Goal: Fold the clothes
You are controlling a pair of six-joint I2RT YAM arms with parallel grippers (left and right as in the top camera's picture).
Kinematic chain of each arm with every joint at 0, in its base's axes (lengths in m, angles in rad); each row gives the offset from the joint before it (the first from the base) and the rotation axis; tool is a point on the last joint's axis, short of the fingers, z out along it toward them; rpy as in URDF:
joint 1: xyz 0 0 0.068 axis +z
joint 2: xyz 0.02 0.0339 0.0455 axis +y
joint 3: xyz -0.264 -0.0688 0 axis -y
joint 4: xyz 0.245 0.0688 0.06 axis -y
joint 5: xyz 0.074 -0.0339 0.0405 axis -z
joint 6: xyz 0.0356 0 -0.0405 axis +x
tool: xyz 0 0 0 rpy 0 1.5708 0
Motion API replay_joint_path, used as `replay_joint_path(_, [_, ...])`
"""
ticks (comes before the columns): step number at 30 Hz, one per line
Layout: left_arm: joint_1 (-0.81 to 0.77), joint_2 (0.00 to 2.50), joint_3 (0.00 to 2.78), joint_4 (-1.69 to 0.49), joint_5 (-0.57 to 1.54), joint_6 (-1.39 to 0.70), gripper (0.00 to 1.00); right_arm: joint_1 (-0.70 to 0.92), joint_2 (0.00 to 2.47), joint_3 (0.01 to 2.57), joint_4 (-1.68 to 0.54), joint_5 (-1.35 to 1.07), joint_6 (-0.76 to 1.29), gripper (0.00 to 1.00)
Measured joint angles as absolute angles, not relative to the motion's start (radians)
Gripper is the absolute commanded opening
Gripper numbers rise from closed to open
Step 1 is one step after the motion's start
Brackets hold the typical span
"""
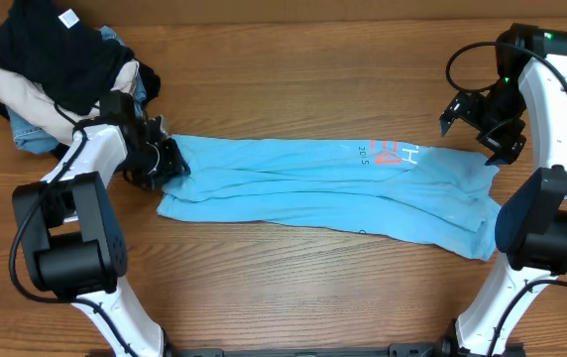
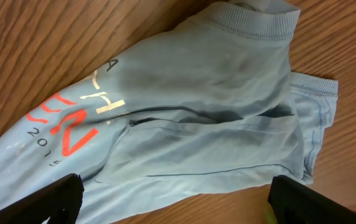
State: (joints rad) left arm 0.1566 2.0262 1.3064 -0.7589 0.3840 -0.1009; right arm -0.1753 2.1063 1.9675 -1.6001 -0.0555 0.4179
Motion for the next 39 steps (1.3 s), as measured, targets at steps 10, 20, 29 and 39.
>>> replay_joint_path(10, [0.152, 2.039, 1.350, -0.910, 0.309, -0.143, 0.04, -0.175, 2.106, 1.967, -1.592, -0.056, 0.418, 1.00])
replay_joint_path(20, [0.147, 2.033, 1.648, -1.254, -0.079, -0.334, 0.04, -0.175, 2.106, 1.967, -1.567, -0.056, 0.418, 1.00])
replay_joint_path(29, [0.071, 1.981, 1.751, -1.317, -0.148, -0.347, 0.04, -0.175, 2.106, 1.967, -1.551, -0.056, 0.418, 1.00])
replay_joint_path(39, [-0.298, 1.981, 1.752, -1.305, -0.222, -0.381, 0.35, -0.175, 2.106, 1.967, -1.571, -0.056, 0.399, 1.00])
